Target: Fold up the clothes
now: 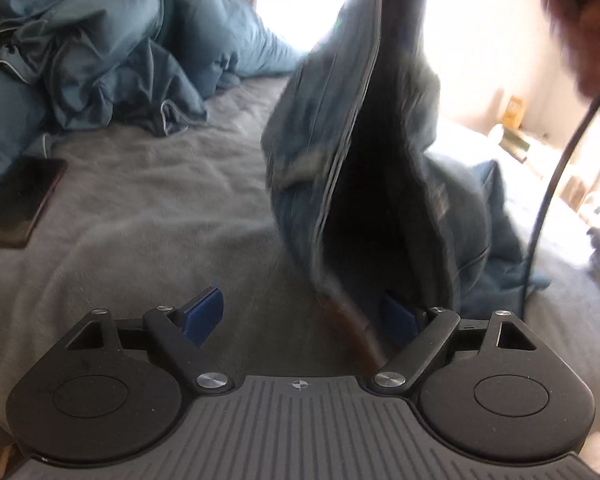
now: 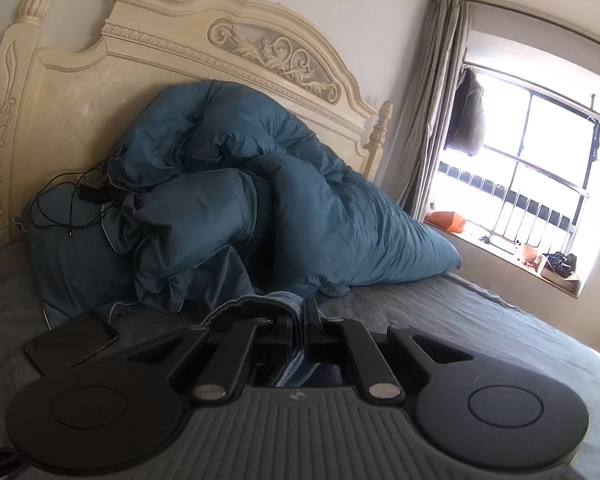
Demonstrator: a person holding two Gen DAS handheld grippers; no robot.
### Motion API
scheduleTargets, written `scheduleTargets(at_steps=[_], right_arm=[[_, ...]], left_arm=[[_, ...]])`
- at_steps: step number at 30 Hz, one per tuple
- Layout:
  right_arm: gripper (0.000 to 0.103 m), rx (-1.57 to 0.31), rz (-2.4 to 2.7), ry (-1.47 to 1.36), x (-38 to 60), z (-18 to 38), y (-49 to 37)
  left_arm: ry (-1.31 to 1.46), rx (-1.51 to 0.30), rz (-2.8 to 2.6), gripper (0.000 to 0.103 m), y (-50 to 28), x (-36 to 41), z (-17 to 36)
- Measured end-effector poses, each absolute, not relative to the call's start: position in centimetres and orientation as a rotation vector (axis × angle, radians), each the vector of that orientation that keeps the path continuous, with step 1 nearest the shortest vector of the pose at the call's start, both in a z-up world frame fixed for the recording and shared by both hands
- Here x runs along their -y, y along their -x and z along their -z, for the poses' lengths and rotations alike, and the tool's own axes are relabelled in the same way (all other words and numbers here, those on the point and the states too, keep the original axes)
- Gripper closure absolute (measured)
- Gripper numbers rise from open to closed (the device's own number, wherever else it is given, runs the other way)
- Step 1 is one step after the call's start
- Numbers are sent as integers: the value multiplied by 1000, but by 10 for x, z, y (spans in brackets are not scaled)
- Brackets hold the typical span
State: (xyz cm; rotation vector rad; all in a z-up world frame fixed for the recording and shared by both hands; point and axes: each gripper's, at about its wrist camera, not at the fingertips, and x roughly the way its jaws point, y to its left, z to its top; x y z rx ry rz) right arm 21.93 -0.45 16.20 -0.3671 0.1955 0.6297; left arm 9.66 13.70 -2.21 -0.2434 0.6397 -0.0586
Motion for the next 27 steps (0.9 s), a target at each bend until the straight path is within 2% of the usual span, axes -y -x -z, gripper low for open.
scheduleTargets(at_steps=[3, 5, 8, 10, 11, 13, 19, 23, 27], right_arm=[[98, -197, -613, 341, 8, -167, -223], [98, -194, -596, 327, 12, -171, -224], [98, -175, -557, 310, 23, -177, -226], [98, -172, -531, 274, 36, -183, -228], [98, -168, -516, 254, 44, -187, -229], [98, -160, -484, 228, 61, -194, -230], [99, -43, -295, 237, 127, -226, -226], [99, 38, -128, 230, 193, -293, -236], [99, 160, 48, 151, 277, -397, -222]], left_arm=[[288, -709, 58, 33, -106, -134, 36], [286, -721, 51, 38, -107, -129, 39], [288, -709, 58, 50, -102, -120, 36], [304, -702, 95, 67, -98, -115, 32], [307, -692, 103, 72, -96, -112, 28], [301, -669, 126, 95, -93, -104, 18], [315, -590, 324, 98, -97, -90, -51], [389, -528, 544, 99, -128, -76, -160], [446, -405, 753, 99, -138, -41, -293]])
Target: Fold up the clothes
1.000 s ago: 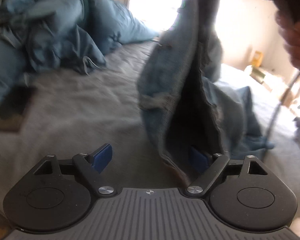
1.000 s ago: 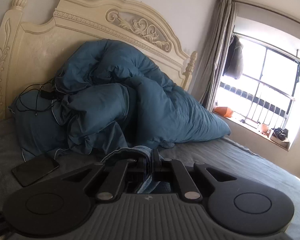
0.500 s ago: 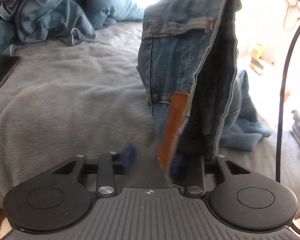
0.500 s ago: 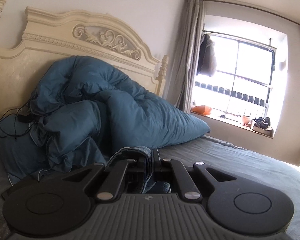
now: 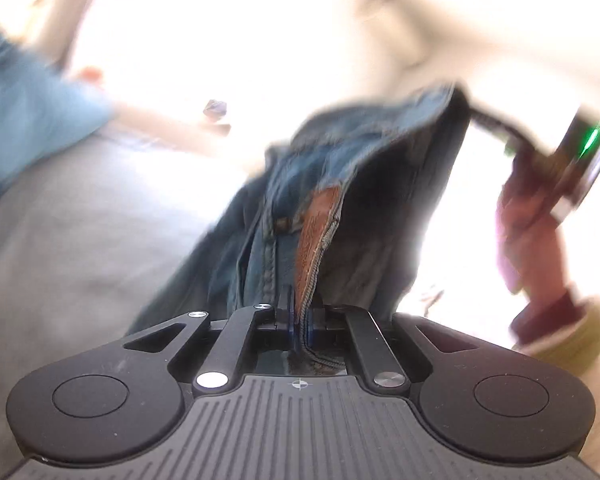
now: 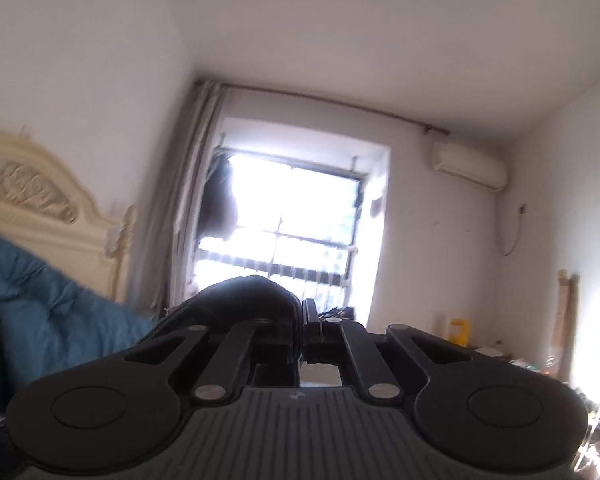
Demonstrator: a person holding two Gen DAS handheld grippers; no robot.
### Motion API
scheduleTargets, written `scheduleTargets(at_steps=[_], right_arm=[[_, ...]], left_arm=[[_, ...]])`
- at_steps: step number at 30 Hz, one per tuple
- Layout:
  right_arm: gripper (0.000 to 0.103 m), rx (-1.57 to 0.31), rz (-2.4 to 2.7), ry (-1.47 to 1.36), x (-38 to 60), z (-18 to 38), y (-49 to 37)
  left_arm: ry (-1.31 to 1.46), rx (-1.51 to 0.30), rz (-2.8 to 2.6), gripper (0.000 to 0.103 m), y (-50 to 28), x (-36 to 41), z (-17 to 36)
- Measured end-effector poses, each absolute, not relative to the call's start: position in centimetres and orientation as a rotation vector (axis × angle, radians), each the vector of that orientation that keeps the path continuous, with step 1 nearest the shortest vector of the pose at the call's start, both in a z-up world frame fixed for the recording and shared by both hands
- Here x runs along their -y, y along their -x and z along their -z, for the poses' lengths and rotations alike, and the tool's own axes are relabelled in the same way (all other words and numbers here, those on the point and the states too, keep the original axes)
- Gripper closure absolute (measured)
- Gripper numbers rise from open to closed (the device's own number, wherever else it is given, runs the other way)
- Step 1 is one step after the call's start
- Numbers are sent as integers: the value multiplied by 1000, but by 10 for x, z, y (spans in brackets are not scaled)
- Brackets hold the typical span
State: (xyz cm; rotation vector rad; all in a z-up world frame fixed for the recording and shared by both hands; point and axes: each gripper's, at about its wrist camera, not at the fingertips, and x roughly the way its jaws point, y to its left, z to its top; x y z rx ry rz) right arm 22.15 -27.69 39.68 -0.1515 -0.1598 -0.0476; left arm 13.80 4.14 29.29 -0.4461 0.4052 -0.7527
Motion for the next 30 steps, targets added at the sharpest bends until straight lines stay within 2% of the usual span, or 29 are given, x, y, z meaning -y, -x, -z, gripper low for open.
scheduleTargets(at_steps=[4, 7, 10, 14, 18, 23, 26, 30], right_arm=[[99, 313, 199, 114, 349, -488, -172], [98, 401, 291, 167, 375, -523, -136], [98, 417, 308, 190, 388, -526, -120], [98, 337, 271, 228, 384, -472, -148], [98, 227, 188, 280, 355, -378, -198], [98, 46, 4, 336, 269, -262, -271], [98, -61, -116, 370, 182, -205, -310], [98, -168, -258, 420, 61, -139, -350]], left_arm=[[459, -265, 953, 99, -106, -4, -386], [405, -175, 1062, 99, -70, 21, -414], [353, -149, 1100, 99, -48, 36, -398], [349, -237, 1081, 99, -52, 34, -332], [426, -325, 941, 99, -73, 4, -243], [610, -498, 721, 99, -100, -51, -119], [747, -597, 566, 99, -121, -98, -57], [927, -653, 413, 99, -140, -163, -11]])
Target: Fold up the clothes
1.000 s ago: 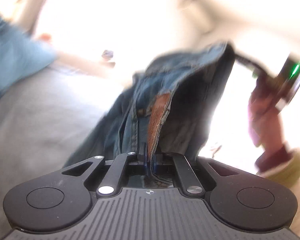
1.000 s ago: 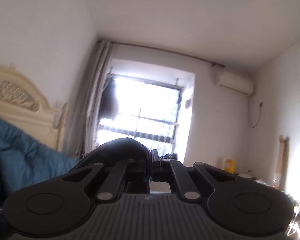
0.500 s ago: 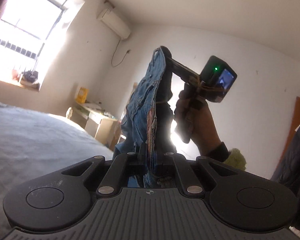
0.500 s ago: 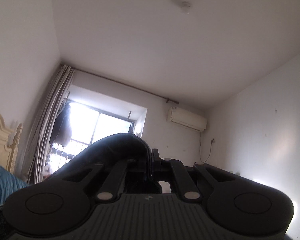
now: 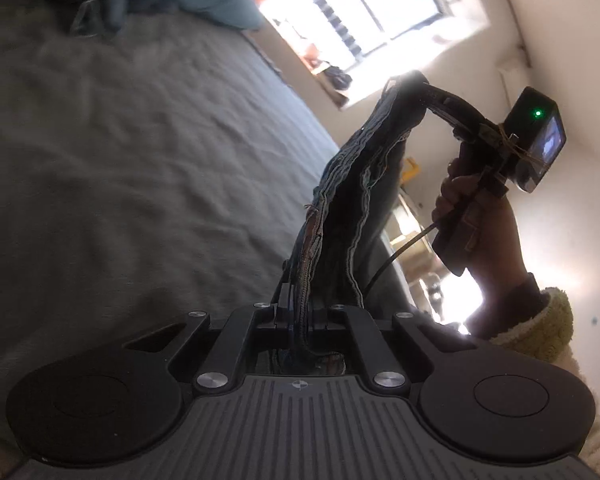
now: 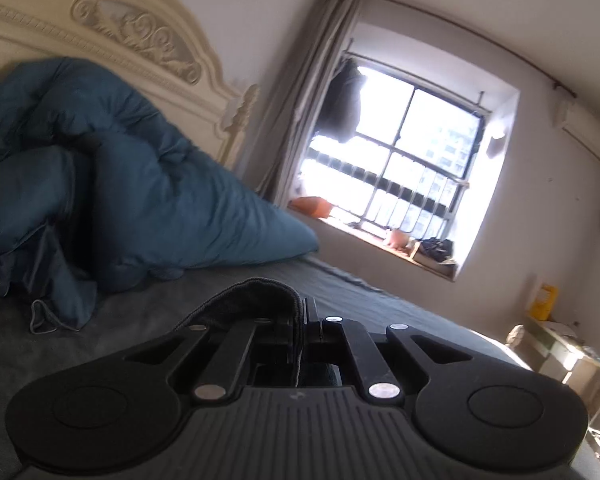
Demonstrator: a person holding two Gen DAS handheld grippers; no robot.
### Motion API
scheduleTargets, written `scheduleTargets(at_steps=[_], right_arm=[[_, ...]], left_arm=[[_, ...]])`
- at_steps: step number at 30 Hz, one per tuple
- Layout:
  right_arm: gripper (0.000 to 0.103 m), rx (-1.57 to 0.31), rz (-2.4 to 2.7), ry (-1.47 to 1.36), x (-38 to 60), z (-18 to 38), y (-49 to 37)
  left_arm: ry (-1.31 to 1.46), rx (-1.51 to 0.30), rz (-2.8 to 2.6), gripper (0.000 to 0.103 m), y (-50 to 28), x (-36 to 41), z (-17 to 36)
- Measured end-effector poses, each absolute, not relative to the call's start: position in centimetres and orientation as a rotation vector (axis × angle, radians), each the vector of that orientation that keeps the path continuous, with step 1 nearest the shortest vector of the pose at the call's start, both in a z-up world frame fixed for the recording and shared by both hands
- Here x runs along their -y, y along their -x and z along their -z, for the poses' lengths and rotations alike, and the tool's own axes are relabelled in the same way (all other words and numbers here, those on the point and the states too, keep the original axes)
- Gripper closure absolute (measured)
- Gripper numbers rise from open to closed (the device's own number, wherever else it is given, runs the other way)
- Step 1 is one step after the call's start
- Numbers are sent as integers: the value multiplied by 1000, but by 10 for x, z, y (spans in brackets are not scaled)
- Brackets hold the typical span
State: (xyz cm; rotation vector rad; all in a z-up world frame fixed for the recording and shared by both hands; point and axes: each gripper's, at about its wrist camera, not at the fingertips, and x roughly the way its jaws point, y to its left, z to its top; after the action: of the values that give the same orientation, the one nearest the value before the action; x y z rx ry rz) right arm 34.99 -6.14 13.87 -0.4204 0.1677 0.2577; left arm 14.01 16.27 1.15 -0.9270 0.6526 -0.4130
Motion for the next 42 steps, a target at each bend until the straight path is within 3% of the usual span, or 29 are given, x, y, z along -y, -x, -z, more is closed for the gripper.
scheduleTargets(at_steps=[5, 14, 18, 20, 21, 22, 24, 26, 28, 33, 35, 38, 42], right_arm=[[99, -208, -372, 504, -66, -88, -385], [99, -247, -543, 582, -183, -45, -452], [98, -426, -609, 565, -214, -8, -483], [95, -576, -633, 598, -224, 17, -499], [94, -598, -629, 626, -228, 24, -502], [93, -594, -630, 649, -229, 26, -501], [86, -587, -655, 647, -222, 11, -495], [50, -580, -680, 644, -215, -5, -489], [36, -537, -721, 646, -198, -30, -474], [35, -460, -777, 595, -153, -79, -438], [43, -439, -814, 584, -135, -81, -422], [50, -470, -874, 620, -117, -64, -410], [51, -496, -822, 686, -92, -35, -412]], left_arm=[[1033, -603, 275, 99, -155, -233, 6], [979, -550, 70, 99, -179, -310, 34], [874, -605, -24, 98, -186, -317, 48], [795, -608, -94, 86, -179, -316, 45], [769, -592, -106, 75, -175, -314, 42], [743, -576, -117, 71, -170, -313, 38], [687, -547, -124, 70, -162, -308, 30], [636, -507, -134, 70, -158, -300, 22], [593, -465, -115, 70, -156, -289, 13], [598, -459, 24, 70, -176, -253, 3], [661, -494, 39, 70, -200, -242, 11], [673, -548, -30, 70, -229, -230, 25], [622, -560, -69, 70, -231, -221, 39]])
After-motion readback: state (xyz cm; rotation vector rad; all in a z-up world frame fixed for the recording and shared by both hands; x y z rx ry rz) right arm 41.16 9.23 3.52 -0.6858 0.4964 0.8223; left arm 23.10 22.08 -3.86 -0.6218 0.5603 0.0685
